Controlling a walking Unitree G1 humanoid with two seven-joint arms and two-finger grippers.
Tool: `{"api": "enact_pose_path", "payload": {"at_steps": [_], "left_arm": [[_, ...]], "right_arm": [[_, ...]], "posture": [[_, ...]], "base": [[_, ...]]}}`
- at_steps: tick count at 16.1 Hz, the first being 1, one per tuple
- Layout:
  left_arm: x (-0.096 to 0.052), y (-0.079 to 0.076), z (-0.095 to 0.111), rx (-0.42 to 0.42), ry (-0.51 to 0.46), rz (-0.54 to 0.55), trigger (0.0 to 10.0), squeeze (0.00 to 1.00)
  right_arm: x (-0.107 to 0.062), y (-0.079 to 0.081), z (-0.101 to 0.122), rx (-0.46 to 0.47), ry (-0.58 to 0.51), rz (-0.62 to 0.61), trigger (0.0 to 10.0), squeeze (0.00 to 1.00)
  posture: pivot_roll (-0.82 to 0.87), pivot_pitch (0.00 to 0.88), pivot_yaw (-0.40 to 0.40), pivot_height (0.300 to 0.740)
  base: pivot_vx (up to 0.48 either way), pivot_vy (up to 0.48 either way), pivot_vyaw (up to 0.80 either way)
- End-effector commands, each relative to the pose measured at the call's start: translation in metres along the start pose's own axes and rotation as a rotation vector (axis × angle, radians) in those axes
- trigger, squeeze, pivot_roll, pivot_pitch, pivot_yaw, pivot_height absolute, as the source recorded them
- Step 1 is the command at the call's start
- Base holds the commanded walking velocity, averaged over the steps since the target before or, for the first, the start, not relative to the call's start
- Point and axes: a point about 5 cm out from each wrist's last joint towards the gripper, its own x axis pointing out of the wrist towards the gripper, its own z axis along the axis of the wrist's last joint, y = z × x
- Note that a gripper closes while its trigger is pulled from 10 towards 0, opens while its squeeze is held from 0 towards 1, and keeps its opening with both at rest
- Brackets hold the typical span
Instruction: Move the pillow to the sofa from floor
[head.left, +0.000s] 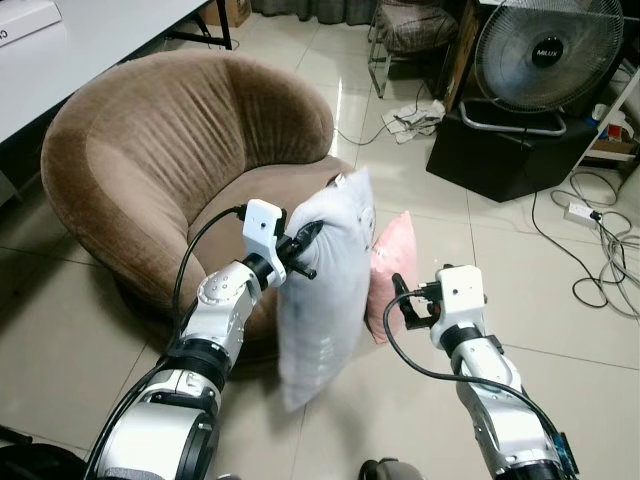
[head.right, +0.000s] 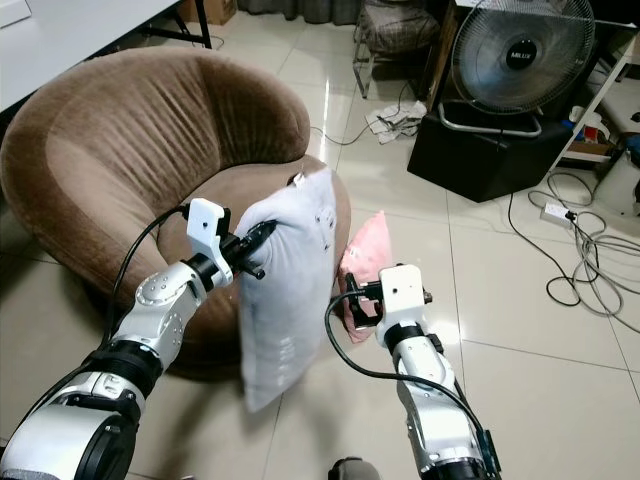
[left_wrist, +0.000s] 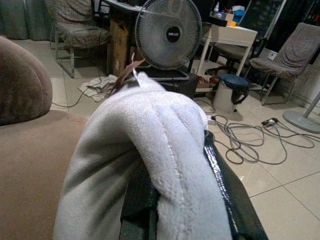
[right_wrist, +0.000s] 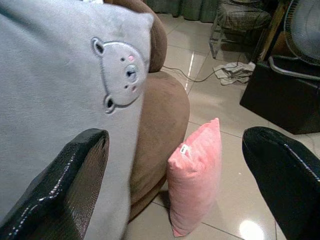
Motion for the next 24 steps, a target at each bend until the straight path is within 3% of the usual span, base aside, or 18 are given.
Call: {"api": "enact_pose_path", "payload": {"at_steps": [1, 5, 15, 20, 24], "left_arm": [[0.0076, 0.0001, 0.0178, 0.043, -0.065, -0.006, 0.0, 0.0], [0.0085, 0.0019, 0.0199, 0.051, -0.074, 0.014, 0.0, 0.0], [0.0075, 0.0048, 0.0192, 0.055, -0.074, 0.049, 0.0, 0.0], [0.0072, 0.0047, 0.0178, 0.056, -0.071, 0.057, 0.0, 0.0], [0.0071, 0.0046, 0.015, 0.066, -0.057, 0.076, 0.0, 0.0]], "right_arm": [[-0.0023, -0.0031, 0.0009, -0.001, -0.001, -0.008, 10.0, 0.0], [-0.0011, -0.0065, 0.0007, -0.007, 0.007, -0.021, 10.0, 0.0], [0.0005, -0.0068, 0.0031, -0.012, 0.009, -0.01, 10.0, 0.0], [-0.0001, -0.0057, 0.0026, -0.013, 0.015, -0.001, 10.0, 0.0], [-0.0015, -0.005, 0.0024, -0.022, 0.023, 0.016, 10.0, 0.0]], "posture": [[-0.2, 0.046, 0.0, 0.74], [-0.2, 0.035, 0.0, 0.74], [-0.19, 0.051, -0.01, 0.74], [-0.19, 0.056, -0.016, 0.74], [-0.19, 0.068, -0.028, 0.74]], "base": [[0.0, 0.0, 0.0], [0.0, -0.08, 0.0], [0.0, -0.43, 0.0], [0.329, -0.343, 0.0], [0.428, 0.0, 0.0]]}}
